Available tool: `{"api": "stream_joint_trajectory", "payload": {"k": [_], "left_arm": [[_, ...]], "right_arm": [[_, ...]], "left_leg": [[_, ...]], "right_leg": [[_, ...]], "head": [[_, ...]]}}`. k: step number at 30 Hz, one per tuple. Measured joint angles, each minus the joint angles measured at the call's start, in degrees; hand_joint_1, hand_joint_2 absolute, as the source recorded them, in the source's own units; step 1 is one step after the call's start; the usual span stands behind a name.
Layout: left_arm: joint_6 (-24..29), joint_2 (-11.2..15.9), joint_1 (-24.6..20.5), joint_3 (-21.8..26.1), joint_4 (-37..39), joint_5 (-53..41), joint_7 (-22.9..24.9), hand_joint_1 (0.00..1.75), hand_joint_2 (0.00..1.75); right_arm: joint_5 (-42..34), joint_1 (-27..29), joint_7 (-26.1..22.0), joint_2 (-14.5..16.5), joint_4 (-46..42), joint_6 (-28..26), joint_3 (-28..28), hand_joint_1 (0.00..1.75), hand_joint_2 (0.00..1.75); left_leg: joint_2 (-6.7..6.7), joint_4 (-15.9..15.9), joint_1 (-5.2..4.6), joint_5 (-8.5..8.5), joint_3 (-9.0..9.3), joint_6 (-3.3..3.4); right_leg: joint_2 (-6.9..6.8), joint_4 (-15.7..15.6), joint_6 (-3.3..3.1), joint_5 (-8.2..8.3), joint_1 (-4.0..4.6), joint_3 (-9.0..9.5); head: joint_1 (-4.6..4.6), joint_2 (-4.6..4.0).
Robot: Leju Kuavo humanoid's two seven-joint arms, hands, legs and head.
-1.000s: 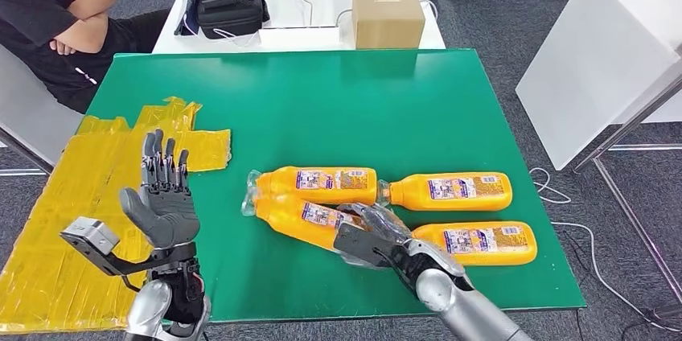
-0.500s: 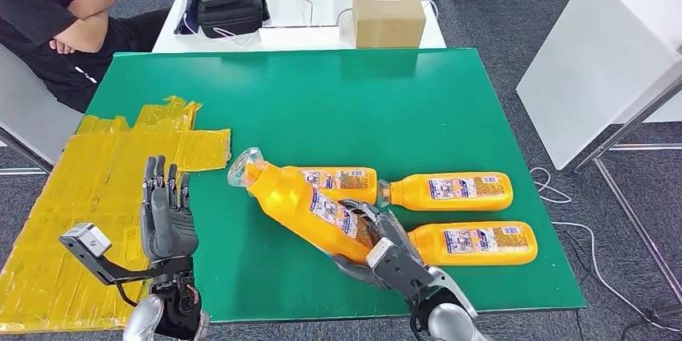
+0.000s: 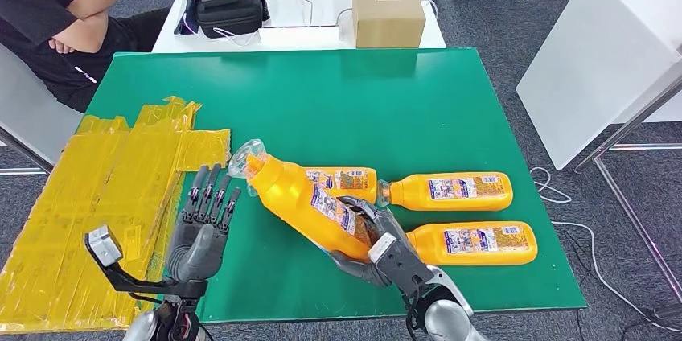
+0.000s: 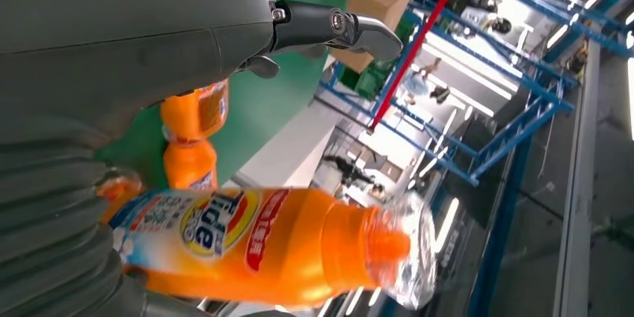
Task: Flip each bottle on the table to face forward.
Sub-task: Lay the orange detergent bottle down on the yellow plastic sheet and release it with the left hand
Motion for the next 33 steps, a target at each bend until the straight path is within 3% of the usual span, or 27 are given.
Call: {"api": "stream_joint_trajectory", "payload": {"k": [25, 33], "left_arm": [[-1.51, 0.56, 0.41, -0.37, 0.00, -0.27, -0.02, 0.00, 1.75], [-1.09, 0.57, 0.35, -0.32, 0.01, -2.18, -0.80, 0.00, 1.75]], "right_arm": [[-0.31, -0.04, 0.00, 0.07, 0.32, 0.99, -0.39, 1.75, 1.75], [0.42, -1.46, 0.55, 0.68, 0.63, 3.48, 1.18, 1.75, 1.75]], "left_leg": [[0.00, 0.00, 0.00, 0.00, 0.00, 0.00], [0.01, 0.00, 0.01, 0.00, -0.01, 0.00]], "right_leg": [[0.00, 0.00, 0.00, 0.00, 0.00, 0.00], [0.01, 0.00, 0.00, 0.00, 0.00, -0.01]], "head": [[0.00, 0.00], [0.01, 0.00]]}}
